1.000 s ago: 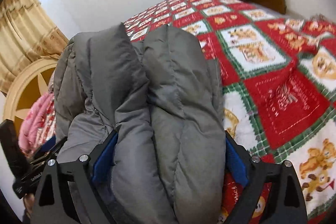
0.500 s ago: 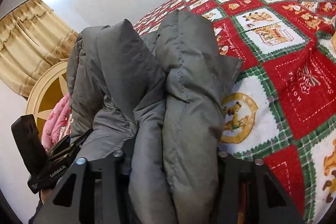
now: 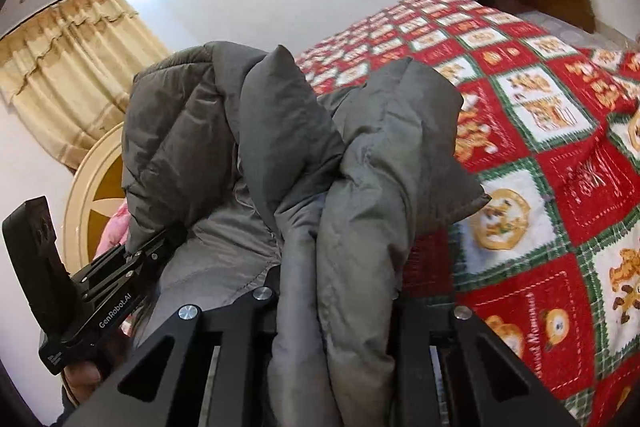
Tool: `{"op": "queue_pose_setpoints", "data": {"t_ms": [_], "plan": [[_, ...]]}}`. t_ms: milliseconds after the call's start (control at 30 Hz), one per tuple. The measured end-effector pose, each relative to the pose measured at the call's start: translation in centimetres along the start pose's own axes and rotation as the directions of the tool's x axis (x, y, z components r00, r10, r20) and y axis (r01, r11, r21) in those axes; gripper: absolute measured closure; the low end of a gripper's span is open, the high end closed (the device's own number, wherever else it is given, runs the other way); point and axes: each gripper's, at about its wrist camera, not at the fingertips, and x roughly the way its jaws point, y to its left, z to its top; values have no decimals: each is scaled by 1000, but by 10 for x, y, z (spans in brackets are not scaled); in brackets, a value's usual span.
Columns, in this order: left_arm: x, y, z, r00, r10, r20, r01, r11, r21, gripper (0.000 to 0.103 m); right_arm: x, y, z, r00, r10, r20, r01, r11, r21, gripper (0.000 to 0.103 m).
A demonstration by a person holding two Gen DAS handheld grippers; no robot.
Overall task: Fold large clothes
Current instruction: 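Lift and carry the folded grey jacket with both tools across the quilt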
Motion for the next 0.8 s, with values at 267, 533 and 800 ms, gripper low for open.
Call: {"op": "queue_pose_setpoints", "data": {"t_ms": [267, 533, 800], "plan": [[-29, 47, -5, 996, 79, 34, -77, 995, -57, 86, 9, 56, 10, 997, 79, -4, -79, 993, -83, 85], [-45, 99, -22, 986, 162, 23, -158, 979, -130, 87, 47, 110, 8, 989, 132, -69, -141, 977, -159, 85], [-64, 143, -42, 972, 234, 5, -229, 955, -188, 87, 91, 157, 5, 975, 173, -141, -201, 956, -215, 85]]}}
